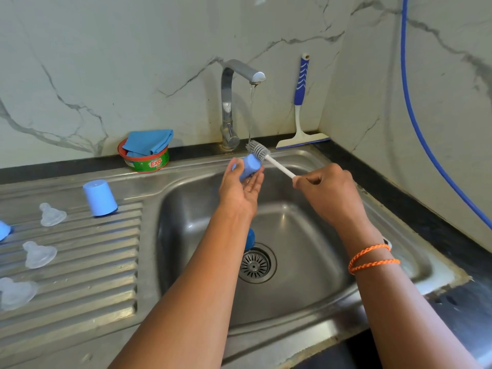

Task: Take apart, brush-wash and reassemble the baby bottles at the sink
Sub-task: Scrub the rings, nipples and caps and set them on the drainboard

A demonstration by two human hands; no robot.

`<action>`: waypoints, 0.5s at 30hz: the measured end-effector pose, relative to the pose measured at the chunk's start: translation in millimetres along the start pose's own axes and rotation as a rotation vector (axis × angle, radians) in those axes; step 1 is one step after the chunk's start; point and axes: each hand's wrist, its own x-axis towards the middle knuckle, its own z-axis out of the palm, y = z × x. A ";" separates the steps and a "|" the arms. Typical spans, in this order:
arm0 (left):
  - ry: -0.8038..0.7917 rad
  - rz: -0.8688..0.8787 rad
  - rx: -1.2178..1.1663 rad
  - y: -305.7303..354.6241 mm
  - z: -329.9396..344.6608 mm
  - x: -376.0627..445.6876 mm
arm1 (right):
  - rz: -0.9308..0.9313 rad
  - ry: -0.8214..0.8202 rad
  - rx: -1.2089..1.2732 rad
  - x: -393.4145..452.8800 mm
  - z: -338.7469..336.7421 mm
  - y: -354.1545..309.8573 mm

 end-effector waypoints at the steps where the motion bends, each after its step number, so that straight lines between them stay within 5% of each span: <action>1: -0.010 0.008 0.030 1.8 0.3 0.4 | -0.005 -0.007 0.015 0.1 -0.2 -0.1; 7: 0.022 0.057 0.060 15.8 -4.8 8.6 | -0.029 -0.129 0.005 0.6 -2.2 1.7; 11: 0.088 0.031 0.344 12.1 -5.4 16.3 | -0.032 -0.086 -0.025 0.2 -2.4 2.9; 15: -0.027 -0.025 0.549 3.5 1.3 6.3 | -0.024 -0.004 -0.015 -0.4 3.2 0.3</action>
